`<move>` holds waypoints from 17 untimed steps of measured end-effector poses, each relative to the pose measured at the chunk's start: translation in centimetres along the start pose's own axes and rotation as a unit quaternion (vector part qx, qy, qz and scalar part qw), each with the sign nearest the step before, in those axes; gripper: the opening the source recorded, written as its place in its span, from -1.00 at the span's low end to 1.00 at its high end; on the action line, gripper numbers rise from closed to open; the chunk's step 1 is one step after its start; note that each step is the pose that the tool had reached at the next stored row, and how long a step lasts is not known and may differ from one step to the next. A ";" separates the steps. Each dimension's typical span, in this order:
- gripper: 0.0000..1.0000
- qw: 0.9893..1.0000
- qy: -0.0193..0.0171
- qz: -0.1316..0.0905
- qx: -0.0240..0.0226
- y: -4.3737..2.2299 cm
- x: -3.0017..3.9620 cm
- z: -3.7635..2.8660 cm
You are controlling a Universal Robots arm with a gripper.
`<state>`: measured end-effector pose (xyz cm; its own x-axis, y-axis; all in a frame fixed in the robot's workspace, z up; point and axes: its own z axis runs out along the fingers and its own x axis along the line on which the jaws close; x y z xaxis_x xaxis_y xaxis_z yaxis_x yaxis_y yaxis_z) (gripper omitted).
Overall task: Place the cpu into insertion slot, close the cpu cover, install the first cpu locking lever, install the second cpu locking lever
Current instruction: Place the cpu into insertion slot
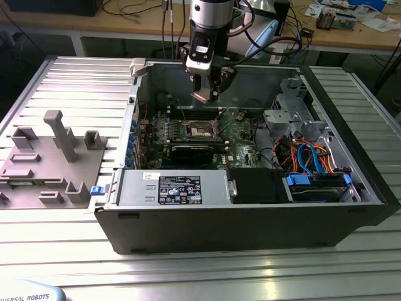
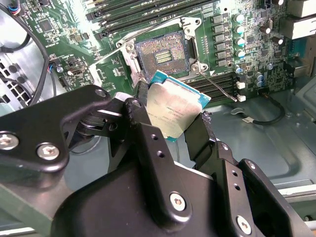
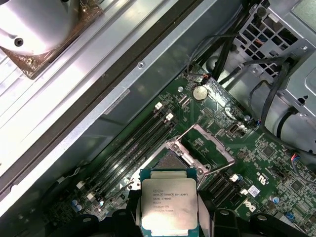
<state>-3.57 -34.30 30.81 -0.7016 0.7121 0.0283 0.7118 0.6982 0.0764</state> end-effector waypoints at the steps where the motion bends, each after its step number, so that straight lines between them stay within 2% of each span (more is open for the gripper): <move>1: 0.08 1.000 0.000 0.000 0.000 0.00 0.00 0.00; 17: 0.08 1.000 0.000 0.003 0.000 0.00 0.00 0.03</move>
<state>-3.57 -34.29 30.78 -0.6973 0.7163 0.0283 0.7160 0.6939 0.0765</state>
